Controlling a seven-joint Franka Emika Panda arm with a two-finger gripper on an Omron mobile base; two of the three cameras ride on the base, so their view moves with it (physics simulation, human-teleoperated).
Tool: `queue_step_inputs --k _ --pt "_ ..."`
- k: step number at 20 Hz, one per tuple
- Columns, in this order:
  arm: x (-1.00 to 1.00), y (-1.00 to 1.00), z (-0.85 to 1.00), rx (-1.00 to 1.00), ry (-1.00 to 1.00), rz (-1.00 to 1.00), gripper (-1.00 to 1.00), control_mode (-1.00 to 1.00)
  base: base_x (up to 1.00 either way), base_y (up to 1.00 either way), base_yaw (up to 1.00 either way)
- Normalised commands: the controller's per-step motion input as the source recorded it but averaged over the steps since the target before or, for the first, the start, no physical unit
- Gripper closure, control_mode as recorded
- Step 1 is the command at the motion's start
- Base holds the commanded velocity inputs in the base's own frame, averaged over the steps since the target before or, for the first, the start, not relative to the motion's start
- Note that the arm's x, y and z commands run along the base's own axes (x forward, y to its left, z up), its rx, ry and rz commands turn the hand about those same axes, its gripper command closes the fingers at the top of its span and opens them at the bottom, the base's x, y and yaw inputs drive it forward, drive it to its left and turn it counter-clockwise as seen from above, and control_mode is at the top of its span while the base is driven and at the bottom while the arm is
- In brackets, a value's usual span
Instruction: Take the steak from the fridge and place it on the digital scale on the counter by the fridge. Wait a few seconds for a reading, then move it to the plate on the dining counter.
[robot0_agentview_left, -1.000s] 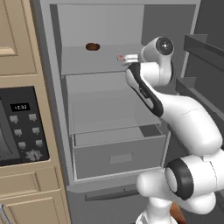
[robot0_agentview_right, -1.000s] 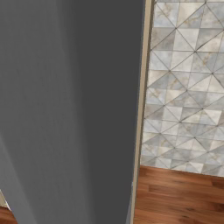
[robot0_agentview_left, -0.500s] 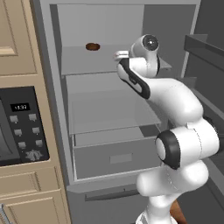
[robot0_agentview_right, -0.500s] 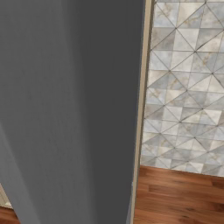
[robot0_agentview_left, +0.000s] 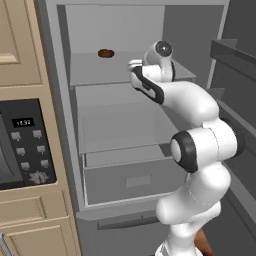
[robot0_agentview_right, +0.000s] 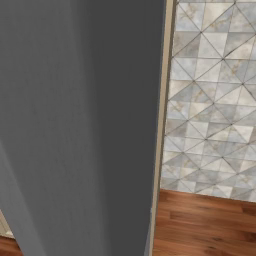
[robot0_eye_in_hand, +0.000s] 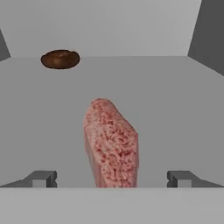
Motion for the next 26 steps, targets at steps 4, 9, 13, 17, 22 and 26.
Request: queue_step_inputs --k 4,9,13,17,22,26 --pt "0.36 0.0 -0.36 -0.05 0.05 0.0 -1.0 -1.0 0.0 0.0 0.0" --pt "0.26 0.03 -0.41 -0.09 0.04 0.0 1.0 -1.0 0.0 0.0 0.0" --pt "0.19 0.11 -0.44 -0.07 0.01 0.0 1.0 -1.0 0.0 0.0 0.0" --pt "0.05 0.2 -0.4 -0.02 0.02 0.0 1.0 -1.0 0.0 0.0 0.0" --pt "-0.02 0.3 -0.12 0.0 0.0 0.05 1.0 -1.0 0.0 0.0 0.0" --pt "-0.43 0.23 0.13 0.04 -0.04 0.02 1.0 -1.0 0.0 0.0 0.0"
